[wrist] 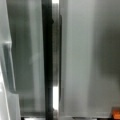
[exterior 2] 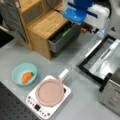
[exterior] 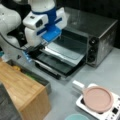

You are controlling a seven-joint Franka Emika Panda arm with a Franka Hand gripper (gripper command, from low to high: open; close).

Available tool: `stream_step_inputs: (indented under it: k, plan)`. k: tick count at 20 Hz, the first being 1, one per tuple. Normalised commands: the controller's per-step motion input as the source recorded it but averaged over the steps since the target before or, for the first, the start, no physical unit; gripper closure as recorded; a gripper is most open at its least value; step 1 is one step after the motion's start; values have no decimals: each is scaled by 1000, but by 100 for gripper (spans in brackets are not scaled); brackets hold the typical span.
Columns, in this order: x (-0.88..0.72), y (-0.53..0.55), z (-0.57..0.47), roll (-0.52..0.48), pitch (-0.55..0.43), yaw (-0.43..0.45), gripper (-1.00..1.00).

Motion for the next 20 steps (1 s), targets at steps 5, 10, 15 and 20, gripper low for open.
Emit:
stream_step_inputs:
  k: [5,10,15,20]
  plan:
    - [54,-97,32,-21,31,174,-100]
    - [75,-196,105,-5,64,164,-100]
    - [142,-376,190,32,105,168,-100]
    - [197,-460,108,23,122,131,-100]
